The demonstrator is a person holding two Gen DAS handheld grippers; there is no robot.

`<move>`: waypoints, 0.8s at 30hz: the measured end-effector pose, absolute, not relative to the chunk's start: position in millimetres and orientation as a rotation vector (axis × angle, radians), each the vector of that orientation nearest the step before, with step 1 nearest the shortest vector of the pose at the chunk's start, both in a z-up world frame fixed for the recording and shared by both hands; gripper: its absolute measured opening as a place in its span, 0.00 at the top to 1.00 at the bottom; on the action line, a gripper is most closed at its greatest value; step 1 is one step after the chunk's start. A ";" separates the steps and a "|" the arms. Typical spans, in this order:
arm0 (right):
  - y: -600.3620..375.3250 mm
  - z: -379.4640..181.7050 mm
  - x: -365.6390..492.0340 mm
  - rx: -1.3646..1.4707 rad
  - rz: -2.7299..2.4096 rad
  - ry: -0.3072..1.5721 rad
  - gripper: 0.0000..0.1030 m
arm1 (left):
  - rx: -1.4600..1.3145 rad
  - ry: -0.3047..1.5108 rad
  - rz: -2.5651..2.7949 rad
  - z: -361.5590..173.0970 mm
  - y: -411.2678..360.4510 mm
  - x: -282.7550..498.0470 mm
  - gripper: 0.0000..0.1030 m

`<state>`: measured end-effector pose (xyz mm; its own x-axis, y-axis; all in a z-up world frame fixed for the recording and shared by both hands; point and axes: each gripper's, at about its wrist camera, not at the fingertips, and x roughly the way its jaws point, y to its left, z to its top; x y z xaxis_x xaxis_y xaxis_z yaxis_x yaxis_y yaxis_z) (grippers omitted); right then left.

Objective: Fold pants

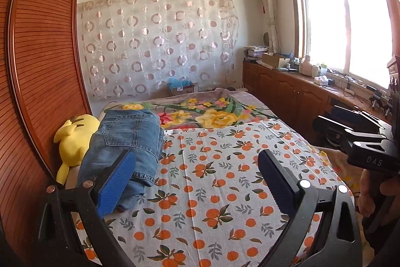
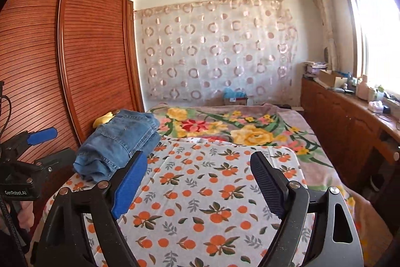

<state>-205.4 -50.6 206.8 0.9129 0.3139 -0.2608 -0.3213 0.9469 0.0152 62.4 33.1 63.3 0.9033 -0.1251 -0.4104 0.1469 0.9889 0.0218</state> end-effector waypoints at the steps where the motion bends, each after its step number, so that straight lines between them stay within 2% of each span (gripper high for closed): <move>1: -50.2 207.1 -209.6 -0.026 0.323 0.259 0.17 | 0.049 0.420 -0.141 63.7 32.0 60.3 0.04; 24: -55.1 185.3 -239.8 -0.012 0.279 0.276 0.16 | 0.017 0.437 -0.079 49.3 42.6 26.9 0.04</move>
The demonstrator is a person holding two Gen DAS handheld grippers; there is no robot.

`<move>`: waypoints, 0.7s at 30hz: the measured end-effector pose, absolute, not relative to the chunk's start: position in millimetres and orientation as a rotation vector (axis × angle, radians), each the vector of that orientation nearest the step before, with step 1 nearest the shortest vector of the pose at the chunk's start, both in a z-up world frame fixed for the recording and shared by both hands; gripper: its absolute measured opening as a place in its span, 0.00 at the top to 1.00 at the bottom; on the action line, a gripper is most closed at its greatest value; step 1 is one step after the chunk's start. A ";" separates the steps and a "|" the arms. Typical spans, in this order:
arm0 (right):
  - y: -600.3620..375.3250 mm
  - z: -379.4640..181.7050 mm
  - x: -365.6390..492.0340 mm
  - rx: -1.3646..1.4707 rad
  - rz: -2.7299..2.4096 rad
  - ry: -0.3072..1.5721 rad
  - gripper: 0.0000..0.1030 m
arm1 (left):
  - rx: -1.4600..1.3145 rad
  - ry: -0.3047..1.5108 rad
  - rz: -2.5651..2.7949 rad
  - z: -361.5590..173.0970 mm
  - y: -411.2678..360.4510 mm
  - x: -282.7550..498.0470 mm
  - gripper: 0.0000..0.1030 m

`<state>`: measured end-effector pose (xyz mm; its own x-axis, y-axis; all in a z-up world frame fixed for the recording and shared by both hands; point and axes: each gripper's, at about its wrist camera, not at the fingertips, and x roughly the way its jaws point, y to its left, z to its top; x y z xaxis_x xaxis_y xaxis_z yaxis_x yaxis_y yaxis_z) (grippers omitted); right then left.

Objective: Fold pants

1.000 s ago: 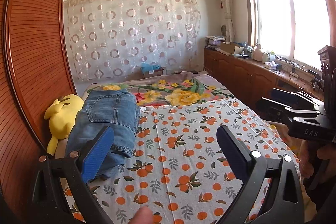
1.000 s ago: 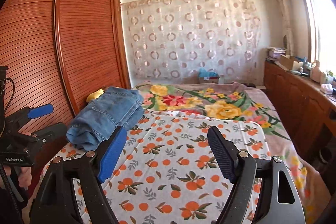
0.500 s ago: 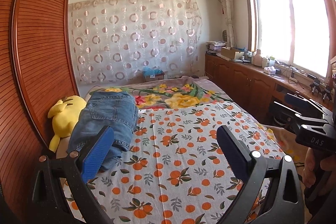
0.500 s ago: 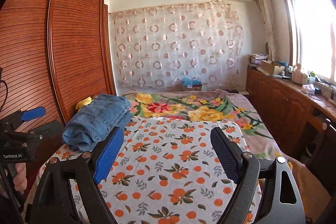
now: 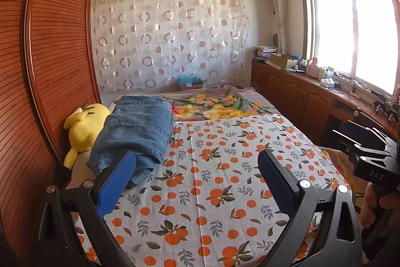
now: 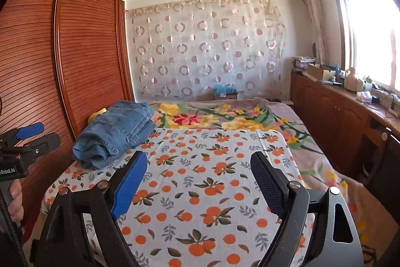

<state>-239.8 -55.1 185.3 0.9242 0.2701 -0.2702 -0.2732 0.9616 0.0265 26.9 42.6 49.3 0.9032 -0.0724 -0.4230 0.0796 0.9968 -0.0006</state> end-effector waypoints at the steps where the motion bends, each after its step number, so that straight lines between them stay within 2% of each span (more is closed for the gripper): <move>1: -55.2 185.4 -239.4 -0.013 0.280 0.279 0.16 | 0.015 0.439 -0.077 48.1 43.2 26.9 0.04; 21: -62.3 190.0 -245.3 -0.024 0.294 0.276 0.16 | 0.006 0.442 -0.067 44.7 45.3 24.8 0.04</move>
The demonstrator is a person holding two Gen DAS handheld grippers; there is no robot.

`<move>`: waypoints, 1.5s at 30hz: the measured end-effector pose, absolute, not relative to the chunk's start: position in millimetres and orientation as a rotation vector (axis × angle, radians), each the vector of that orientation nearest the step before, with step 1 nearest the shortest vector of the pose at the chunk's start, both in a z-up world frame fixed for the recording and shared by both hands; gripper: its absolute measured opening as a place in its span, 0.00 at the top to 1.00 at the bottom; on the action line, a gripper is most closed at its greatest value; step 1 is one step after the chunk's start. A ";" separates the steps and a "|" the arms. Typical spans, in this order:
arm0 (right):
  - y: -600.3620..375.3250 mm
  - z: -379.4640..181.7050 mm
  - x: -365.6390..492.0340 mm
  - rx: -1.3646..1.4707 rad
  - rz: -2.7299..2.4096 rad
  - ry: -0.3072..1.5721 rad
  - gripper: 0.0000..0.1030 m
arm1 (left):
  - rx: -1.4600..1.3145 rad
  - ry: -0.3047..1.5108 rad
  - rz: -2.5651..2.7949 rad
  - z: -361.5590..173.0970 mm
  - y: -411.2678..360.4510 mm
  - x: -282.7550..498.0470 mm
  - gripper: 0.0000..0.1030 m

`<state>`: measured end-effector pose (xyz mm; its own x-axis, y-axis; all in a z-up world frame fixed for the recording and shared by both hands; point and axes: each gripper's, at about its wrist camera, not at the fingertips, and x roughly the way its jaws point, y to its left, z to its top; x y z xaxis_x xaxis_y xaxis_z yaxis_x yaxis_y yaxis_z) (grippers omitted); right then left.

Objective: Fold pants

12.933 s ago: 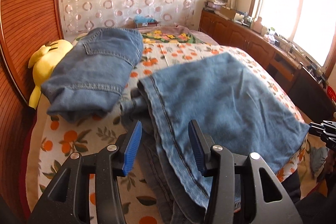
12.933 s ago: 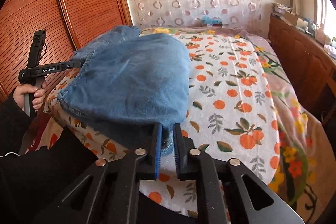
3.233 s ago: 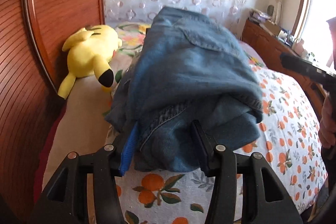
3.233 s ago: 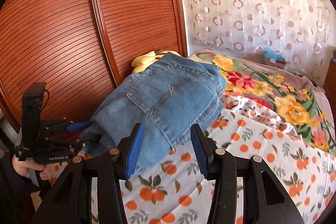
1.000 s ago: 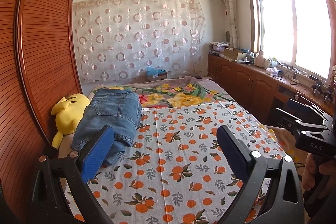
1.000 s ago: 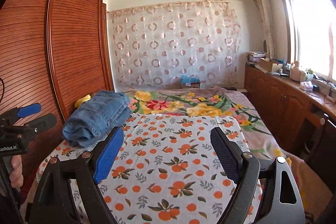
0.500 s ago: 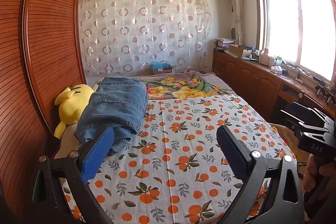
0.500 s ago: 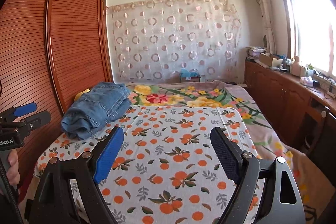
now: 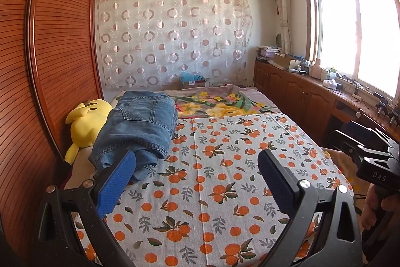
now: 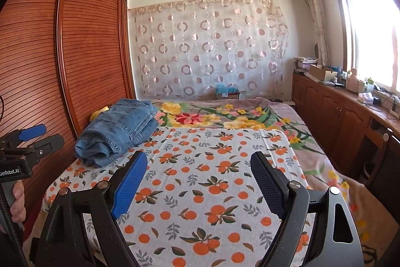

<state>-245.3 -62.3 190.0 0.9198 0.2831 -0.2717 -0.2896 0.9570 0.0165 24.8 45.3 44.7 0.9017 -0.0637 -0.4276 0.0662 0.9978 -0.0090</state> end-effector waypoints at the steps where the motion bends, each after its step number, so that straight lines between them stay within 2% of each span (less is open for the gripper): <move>1: -62.4 189.9 -245.3 -0.023 0.295 0.275 0.16 | 0.007 0.442 -0.067 44.7 45.4 24.9 0.04; 45: -57.1 189.0 -251.2 -0.022 0.290 0.273 0.16 | 0.007 0.441 -0.068 44.1 44.3 24.1 0.04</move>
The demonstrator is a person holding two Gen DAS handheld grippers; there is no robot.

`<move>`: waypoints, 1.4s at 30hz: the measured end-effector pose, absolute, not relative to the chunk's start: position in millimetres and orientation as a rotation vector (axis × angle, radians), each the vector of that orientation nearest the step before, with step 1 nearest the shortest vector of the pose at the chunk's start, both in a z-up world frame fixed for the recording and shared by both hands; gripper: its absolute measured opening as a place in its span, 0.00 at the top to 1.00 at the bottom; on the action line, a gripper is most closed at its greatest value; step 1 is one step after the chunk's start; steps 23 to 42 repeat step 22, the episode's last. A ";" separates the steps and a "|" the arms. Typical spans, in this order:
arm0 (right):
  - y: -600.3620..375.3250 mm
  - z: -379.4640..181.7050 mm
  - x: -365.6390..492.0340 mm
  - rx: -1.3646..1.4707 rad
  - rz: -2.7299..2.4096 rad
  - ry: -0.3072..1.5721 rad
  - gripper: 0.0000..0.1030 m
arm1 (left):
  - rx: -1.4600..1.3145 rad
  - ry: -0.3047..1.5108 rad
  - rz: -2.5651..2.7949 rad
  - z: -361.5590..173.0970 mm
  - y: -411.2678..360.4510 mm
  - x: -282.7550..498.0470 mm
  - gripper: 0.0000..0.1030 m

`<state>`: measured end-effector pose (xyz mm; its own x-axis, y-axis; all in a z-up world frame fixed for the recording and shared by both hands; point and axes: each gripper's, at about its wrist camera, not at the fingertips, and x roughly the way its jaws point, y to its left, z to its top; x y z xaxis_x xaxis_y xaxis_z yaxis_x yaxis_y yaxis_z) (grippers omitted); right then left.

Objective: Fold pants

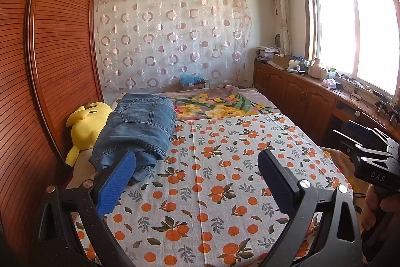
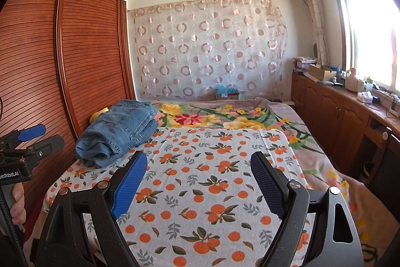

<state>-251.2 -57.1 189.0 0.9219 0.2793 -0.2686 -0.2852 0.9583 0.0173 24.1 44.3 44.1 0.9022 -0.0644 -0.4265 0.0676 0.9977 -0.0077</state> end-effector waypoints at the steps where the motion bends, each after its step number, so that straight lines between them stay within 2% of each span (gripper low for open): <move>1: -56.3 188.8 -251.3 -0.022 0.289 0.273 0.16 | 0.007 0.440 -0.068 44.0 44.1 24.1 0.04; 42: -53.3 188.8 -253.9 -0.018 0.281 0.271 0.16 | 0.008 0.439 -0.068 42.5 44.0 23.7 0.04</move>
